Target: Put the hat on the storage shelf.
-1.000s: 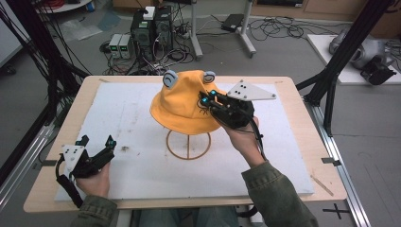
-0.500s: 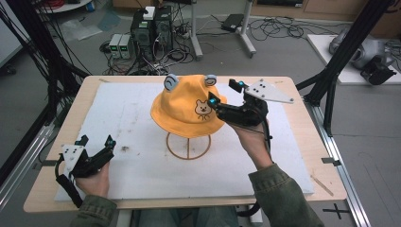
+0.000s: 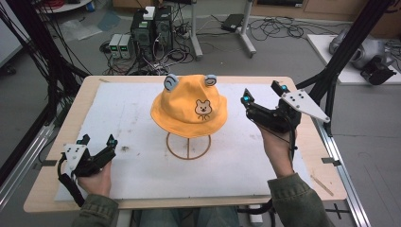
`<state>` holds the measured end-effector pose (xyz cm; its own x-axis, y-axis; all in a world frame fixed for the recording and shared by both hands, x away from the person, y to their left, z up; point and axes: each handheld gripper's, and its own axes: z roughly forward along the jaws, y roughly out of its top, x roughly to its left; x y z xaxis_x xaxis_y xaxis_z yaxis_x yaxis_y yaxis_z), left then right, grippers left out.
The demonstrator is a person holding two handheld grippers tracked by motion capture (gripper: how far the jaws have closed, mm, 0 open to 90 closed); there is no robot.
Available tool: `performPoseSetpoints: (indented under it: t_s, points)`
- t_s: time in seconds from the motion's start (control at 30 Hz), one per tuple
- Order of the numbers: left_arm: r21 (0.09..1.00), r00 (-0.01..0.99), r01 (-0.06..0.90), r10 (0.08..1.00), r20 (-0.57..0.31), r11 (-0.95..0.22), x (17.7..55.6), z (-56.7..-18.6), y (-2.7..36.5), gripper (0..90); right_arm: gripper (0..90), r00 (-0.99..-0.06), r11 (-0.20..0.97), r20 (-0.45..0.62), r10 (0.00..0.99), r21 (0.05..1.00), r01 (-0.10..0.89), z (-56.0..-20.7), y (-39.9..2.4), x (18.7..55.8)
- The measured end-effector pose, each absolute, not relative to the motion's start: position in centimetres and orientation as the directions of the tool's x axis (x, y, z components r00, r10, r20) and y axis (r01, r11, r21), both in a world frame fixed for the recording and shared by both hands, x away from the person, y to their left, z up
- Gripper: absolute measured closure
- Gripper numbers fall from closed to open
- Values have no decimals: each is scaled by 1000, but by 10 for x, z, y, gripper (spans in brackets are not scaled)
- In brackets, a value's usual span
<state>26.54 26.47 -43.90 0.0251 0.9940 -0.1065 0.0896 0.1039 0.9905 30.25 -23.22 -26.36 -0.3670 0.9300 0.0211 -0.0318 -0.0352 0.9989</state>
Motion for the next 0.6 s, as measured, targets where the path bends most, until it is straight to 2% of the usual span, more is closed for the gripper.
performPoseSetpoints:
  t_s: [0.2, 0.6]
  points:
    - [991, 14, 77, 993, -115, 114, 265, -436, 264, 155, 115, -297, -34, 19, 955, 998, -43, -290, -245, 297]
    - [986, -19, 84, 989, -144, 145, 266, -438, 273, 155, 116, -258, -26, 28, 966, 1000, 10, -356, -249, 293]
